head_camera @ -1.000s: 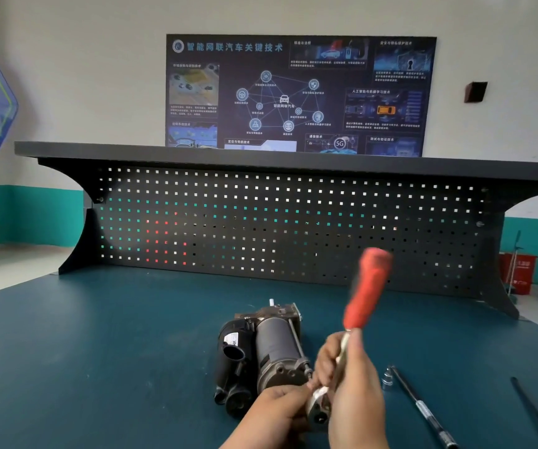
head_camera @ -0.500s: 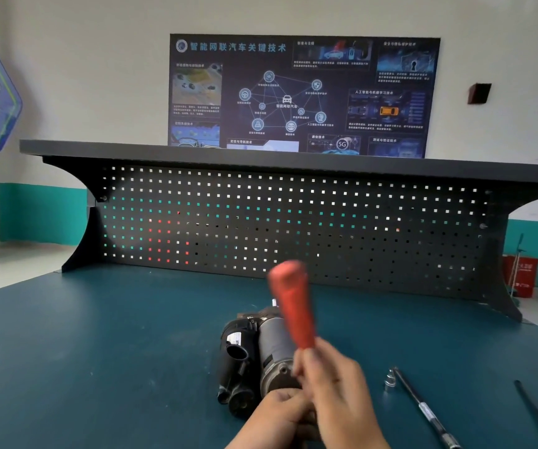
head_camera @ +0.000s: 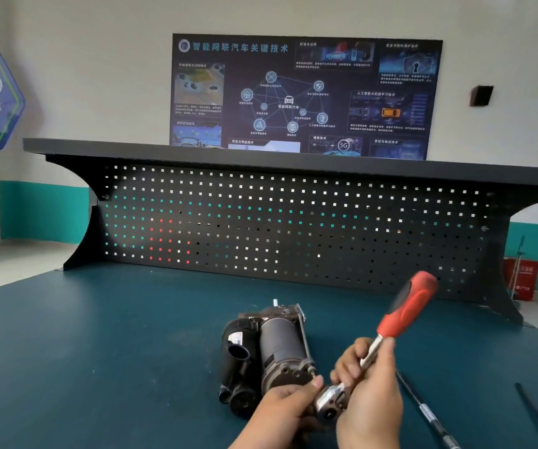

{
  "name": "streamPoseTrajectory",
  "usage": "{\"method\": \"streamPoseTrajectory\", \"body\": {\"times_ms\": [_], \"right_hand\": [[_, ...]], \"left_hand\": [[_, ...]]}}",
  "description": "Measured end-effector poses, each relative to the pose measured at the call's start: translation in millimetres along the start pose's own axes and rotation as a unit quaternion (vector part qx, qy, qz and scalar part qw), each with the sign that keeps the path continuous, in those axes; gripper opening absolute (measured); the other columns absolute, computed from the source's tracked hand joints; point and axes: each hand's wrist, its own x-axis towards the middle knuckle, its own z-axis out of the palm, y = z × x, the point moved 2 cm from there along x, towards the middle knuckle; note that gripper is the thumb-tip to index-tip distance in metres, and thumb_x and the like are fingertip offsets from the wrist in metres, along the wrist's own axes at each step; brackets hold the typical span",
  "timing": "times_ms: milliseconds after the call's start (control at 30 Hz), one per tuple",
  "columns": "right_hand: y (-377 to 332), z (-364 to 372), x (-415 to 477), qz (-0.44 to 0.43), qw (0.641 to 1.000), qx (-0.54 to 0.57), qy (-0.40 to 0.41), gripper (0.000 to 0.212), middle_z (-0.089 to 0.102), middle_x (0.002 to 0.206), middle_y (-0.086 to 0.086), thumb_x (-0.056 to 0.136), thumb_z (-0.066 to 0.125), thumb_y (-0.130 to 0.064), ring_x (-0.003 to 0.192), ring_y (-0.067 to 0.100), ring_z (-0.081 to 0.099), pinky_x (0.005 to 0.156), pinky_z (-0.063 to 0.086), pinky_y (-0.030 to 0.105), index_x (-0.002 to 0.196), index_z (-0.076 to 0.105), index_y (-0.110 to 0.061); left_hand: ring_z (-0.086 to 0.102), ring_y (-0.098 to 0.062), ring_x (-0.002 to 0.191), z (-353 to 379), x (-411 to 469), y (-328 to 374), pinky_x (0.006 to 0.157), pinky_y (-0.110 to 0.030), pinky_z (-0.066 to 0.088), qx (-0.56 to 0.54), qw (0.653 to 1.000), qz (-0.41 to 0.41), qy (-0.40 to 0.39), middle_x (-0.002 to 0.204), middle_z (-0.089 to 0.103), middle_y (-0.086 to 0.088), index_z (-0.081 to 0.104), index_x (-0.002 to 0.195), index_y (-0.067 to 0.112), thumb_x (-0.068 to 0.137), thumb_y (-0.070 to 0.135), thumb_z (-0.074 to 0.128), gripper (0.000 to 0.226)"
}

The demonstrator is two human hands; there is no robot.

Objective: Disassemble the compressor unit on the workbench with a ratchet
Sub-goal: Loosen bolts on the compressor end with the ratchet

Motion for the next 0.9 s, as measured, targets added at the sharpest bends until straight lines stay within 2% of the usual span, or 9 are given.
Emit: {"method": "streamPoseTrajectory", "body": {"times_ms": [100,200,267,333,433,500,600,800,900], "right_hand": [[-1.4,-2.3,2.7,0.018,0.999,0.021,0.026,0.045,0.028,0.039,-0.01,0.1,0.028,-0.044,0.032,0.006,0.024,0.036,0.028,0.015,0.065,0.037,-0.017],[-0.7,-4.2,3.7,0.025,0.999,0.028,0.037,0.045,0.029,0.04,-0.009,0.1,0.029,-0.043,0.032,0.006,0.025,0.035,0.029,0.013,0.064,0.038,-0.017],[-1.4,-4.9,3.0,0.028,0.999,0.023,0.034,0.045,0.03,0.041,-0.009,0.1,0.029,-0.043,0.033,0.006,0.026,0.036,0.03,0.014,0.064,0.039,-0.017],[-1.8,-4.6,2.0,0.034,0.998,0.024,0.037,0.044,0.03,0.042,-0.01,0.1,0.03,-0.043,0.034,0.006,0.027,0.042,0.032,0.021,0.065,0.039,-0.018],[-2.3,-4.3,1.3,0.043,0.997,0.033,0.053,0.044,0.029,0.042,-0.009,0.1,0.031,-0.043,0.034,0.007,0.026,0.051,0.024,0.027,0.064,0.039,-0.019],[-3.3,-4.9,1.3,0.048,0.996,0.044,0.064,0.044,0.029,0.042,-0.009,0.1,0.031,-0.044,0.034,0.007,0.025,0.051,0.023,0.027,0.064,0.038,-0.019],[-5.3,-5.7,2.7,0.06,0.994,0.058,0.076,0.044,0.028,0.042,-0.01,0.099,0.031,-0.045,0.035,0.007,0.024,0.05,0.022,0.026,0.064,0.037,-0.02],[-5.8,-4.9,1.4,0.066,0.993,0.054,0.078,0.043,0.027,0.044,-0.009,0.099,0.033,-0.045,0.037,0.008,0.023,0.05,0.023,0.027,0.065,0.037,-0.02],[-6.1,-3.4,-1.1,0.059,0.996,0.038,0.06,0.042,0.028,0.044,-0.009,0.099,0.032,-0.044,0.036,0.008,0.025,0.048,0.025,0.025,0.065,0.038,-0.02]], "left_hand": [[0.057,-0.015,0.041,5.4,-2.2,4.4,0.042,-0.02,0.043,-0.001,1.0,0.011,0.008,0.053,0.054,-0.008,0.06,0.059,0.005,0.087,0.019,0.065,0.031],[0.06,-0.015,0.044,5.2,-3.1,0.8,0.043,-0.02,0.031,0.013,1.0,0.006,0.026,0.059,0.055,-0.008,0.06,0.059,0.011,0.087,0.025,0.064,0.032],[0.06,-0.015,0.044,7.0,-5.3,2.7,0.04,-0.018,0.03,0.013,0.999,-0.004,0.035,0.066,0.056,-0.012,0.06,0.063,0.01,0.087,0.025,0.063,0.029],[0.058,-0.013,0.043,7.6,-5.3,0.1,0.039,-0.017,0.028,0.007,0.999,-0.004,0.033,0.061,0.059,-0.008,0.06,0.063,0.012,0.088,0.025,0.062,0.028],[0.054,-0.008,0.043,8.7,-7.4,1.0,0.04,-0.016,0.03,-0.004,0.999,0.006,0.032,0.057,0.061,0.001,0.064,0.069,0.014,0.088,0.021,0.061,0.021],[0.055,-0.007,0.043,9.7,-8.3,3.4,0.039,-0.015,0.036,-0.023,0.999,0.005,0.032,0.06,0.063,0.0,0.067,0.082,0.008,0.088,0.016,0.061,0.011],[0.054,-0.006,0.042,9.2,-5.9,0.7,0.04,-0.016,0.032,-0.019,0.999,0.001,0.029,0.062,0.065,0.002,0.067,0.096,0.007,0.087,0.018,0.062,0.015],[0.054,-0.005,0.045,5.6,-2.6,-3.5,0.044,-0.016,0.029,-0.006,1.0,-0.001,0.024,0.065,0.065,0.003,0.068,0.101,0.01,0.087,0.02,0.061,0.019],[0.053,-0.009,0.051,5.0,-1.3,-2.8,0.045,-0.018,0.03,-0.007,1.0,-0.003,0.028,0.078,0.064,-0.005,0.07,0.099,0.01,0.088,0.022,0.059,0.02]]}}
